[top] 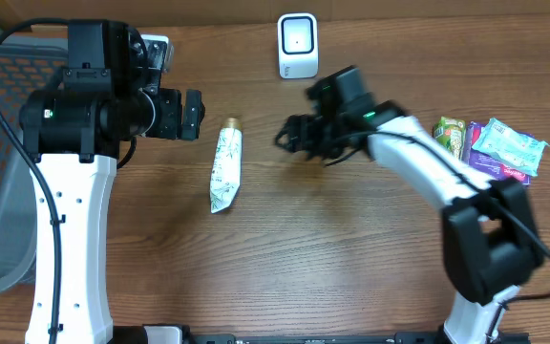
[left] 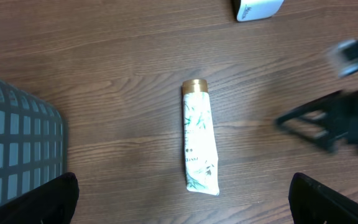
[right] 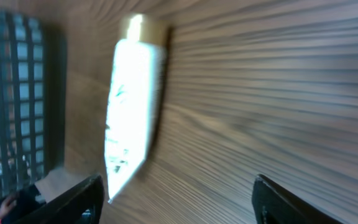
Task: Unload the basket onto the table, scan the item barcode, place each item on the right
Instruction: 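Move the right gripper left to the white Pantene tube, then grasp the white tube's bottom end with the right gripper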
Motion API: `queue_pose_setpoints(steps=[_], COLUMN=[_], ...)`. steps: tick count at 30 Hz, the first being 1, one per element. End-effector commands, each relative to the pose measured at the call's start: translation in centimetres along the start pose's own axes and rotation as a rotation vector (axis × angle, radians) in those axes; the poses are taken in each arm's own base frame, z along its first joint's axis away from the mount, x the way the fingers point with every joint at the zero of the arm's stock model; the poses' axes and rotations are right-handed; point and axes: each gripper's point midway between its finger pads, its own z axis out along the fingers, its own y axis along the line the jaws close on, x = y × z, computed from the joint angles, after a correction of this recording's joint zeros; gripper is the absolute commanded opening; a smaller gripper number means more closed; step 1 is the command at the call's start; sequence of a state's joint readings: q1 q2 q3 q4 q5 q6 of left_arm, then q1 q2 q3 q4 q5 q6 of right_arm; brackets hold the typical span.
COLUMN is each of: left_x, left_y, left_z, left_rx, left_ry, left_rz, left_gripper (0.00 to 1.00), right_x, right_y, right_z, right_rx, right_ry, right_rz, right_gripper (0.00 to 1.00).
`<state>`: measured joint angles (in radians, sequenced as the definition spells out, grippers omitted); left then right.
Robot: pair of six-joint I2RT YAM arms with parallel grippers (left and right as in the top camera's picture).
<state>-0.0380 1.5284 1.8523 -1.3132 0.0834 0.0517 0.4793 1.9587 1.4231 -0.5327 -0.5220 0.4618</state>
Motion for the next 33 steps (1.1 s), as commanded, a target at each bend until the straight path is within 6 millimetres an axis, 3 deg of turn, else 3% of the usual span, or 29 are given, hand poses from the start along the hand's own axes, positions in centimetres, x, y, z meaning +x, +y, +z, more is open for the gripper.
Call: queue_pose_setpoints(steps=[1,7,16,21,25,33], left_x=[-0.2,-0.2,-0.2,-0.2,-0.2,-0.2], left_y=[-0.2,-0.2,-0.3,-0.2,-0.2,-0.2], left_z=[-0.1,-0.1,-0.1,-0.1,-0.1,-0.1], left_rx=[0.011,0.011,0.012,0.011,0.011,0.011], left_ry=[-0.007,-0.007,-0.007,-0.007,-0.007,-0.007], left_rz=[-0.004,-0.004,-0.004,-0.004,-0.004,-0.004], left_gripper=[0.99,1.00,0.99,1.00,1.00,1.00], right_x=[1.9,3.4,5.9,5.0,4.3,4.2], right_y=[1.2,3.2,4.8,4.3,3.1,2.3], right_z=[4.1,9.2,13.9,14.4,15.0,16.6], right_rx=[-0.035,-0.097,-0.137,-0.101,-0.022,0.033], right_ry=[0.052,0.061,0.070,0.013,-0.054,-0.117], right_rz=[0.036,0.000,-0.051,-0.041,-0.026,-0.049], right_gripper=[0.80,0.81,0.81,0.80,0.72,0.73])
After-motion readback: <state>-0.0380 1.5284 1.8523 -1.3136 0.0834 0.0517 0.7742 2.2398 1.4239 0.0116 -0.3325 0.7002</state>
